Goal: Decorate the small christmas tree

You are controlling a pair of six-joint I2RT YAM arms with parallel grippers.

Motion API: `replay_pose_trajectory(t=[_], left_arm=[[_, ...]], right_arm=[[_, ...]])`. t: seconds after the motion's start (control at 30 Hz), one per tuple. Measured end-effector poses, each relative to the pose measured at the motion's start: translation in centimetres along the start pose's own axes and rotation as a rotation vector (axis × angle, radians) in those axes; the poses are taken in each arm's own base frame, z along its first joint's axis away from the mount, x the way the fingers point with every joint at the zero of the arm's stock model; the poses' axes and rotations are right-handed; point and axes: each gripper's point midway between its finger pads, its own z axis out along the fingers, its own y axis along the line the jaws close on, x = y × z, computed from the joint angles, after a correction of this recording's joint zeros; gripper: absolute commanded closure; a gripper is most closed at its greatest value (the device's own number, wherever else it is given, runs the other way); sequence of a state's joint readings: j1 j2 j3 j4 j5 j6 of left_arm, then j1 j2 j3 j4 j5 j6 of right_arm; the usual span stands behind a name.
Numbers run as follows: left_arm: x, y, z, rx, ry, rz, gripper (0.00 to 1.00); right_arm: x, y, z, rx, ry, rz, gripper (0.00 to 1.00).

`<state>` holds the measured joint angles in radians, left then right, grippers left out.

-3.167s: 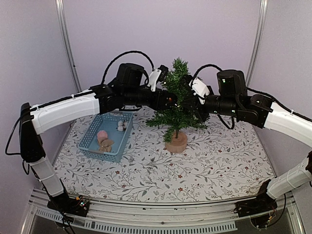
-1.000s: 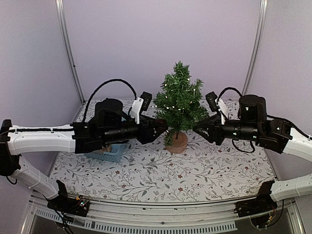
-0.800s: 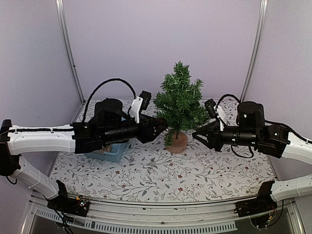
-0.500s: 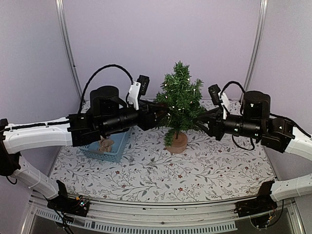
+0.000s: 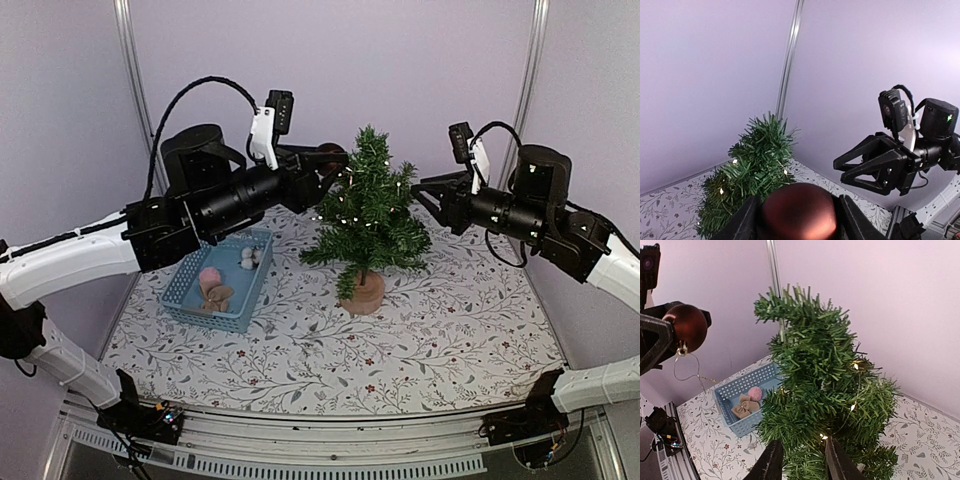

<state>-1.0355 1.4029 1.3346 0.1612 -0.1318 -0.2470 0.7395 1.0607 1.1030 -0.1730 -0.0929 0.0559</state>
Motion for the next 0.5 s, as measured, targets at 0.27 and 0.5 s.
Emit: replay_pose_trajectory(t=[0.27,0.5], left_arm=[[0.9,3.3,0.6,-0.097,0.023,-0.032,1.00],[0.7,4.8,0.6,-0.128,0.020,-0.066,1.00]], right_arm=[[0.8,-1.5,0.7,-0.010,0.028,0.018,0.64],[2.0,-0.2,2.0,-0.117,0.063,0.035,0.66]])
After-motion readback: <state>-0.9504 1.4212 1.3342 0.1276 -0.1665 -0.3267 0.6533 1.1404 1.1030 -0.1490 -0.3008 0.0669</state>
